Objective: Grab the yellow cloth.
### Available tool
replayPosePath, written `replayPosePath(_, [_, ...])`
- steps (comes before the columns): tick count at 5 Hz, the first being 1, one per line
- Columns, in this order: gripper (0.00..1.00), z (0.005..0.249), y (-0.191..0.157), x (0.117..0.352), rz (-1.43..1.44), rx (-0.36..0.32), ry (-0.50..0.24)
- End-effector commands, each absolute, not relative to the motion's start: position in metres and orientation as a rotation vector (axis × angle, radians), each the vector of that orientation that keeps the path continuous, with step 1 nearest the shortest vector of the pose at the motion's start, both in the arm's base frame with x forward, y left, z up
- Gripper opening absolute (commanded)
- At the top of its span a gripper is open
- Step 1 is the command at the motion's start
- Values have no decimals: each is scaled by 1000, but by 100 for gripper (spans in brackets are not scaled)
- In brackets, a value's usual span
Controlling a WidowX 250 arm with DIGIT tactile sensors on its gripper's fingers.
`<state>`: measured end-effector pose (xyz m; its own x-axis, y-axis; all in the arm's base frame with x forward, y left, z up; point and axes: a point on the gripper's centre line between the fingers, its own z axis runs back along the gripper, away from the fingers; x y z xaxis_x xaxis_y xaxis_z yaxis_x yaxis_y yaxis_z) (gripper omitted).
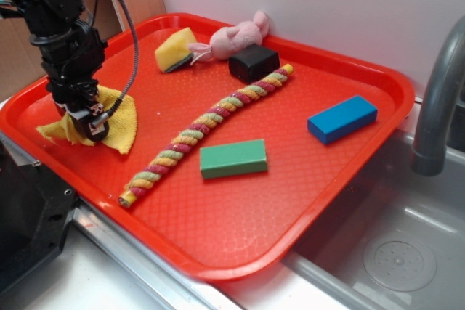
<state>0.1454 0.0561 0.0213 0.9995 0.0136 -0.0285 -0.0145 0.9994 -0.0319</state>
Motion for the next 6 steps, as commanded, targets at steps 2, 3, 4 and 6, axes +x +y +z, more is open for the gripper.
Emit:
replayPosePath(2, [0,136,74,156,217,12,-210])
replayPosePath(3, [0,188,50,174,134,-90,-282])
replayPosePath(4, [0,237,34,180,115,-80,-259])
replayPosePath(6, [0,243,20,178,125,24,-130])
